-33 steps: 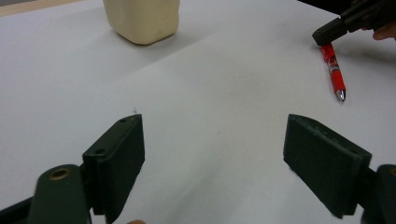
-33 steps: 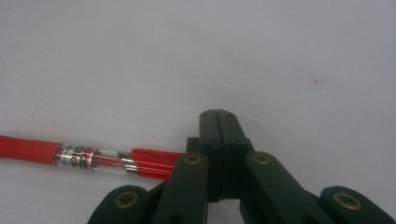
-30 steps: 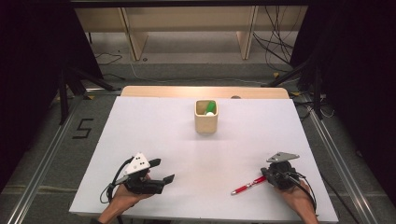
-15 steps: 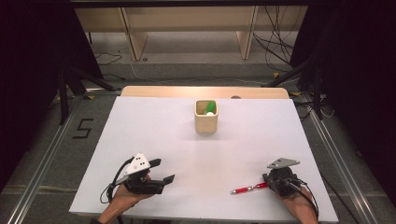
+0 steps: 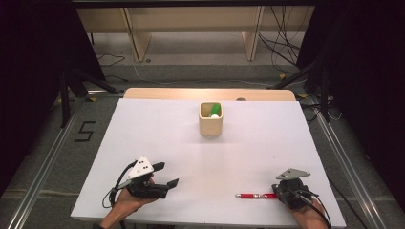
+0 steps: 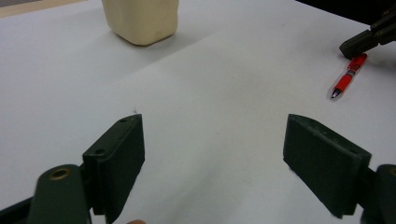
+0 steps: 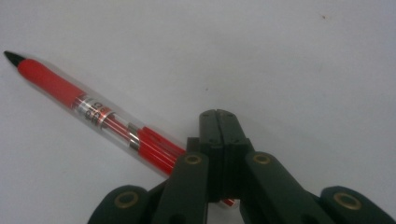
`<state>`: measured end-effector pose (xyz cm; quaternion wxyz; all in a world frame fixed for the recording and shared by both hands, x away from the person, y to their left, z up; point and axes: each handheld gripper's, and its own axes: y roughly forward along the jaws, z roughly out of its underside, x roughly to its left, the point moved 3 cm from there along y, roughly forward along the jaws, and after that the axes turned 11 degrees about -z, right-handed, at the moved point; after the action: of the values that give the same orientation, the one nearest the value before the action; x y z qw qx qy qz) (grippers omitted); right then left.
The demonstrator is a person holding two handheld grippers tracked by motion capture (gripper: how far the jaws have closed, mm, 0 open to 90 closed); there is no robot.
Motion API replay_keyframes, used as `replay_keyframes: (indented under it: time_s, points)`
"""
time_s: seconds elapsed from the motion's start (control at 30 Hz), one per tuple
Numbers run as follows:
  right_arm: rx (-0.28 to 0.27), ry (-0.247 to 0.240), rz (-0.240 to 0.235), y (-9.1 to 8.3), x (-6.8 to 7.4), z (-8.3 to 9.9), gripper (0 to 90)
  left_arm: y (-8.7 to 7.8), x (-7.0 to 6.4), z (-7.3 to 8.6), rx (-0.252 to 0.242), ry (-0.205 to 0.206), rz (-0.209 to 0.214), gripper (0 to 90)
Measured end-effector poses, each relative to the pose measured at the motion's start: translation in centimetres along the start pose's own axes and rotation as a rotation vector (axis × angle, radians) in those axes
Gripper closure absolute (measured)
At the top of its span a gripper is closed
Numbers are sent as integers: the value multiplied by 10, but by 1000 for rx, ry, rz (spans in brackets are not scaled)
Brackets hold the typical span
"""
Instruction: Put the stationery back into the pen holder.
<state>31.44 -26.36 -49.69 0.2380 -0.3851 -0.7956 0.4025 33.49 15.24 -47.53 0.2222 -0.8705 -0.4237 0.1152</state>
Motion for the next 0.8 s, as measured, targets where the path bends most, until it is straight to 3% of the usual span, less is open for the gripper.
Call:
replay_keyframes:
  time_s: [0.37, 0.57, 0.67, 0.8]
  points:
    - [5, -15, -1, -4, 3, 4, 886, 0, 0, 0, -6, 0, -1, 203]
    - [-7, -82, -76, -17, 0, -9, 688, 0, 1, 0, -7, -3, -3, 202]
    - [42, -137, -128, -24, 2, -17, 558, 0, 1, 0, -4, -3, -5, 202]
    - [115, -212, -158, -28, 8, -23, 418, 1, 1, 1, -1, -3, -4, 202]
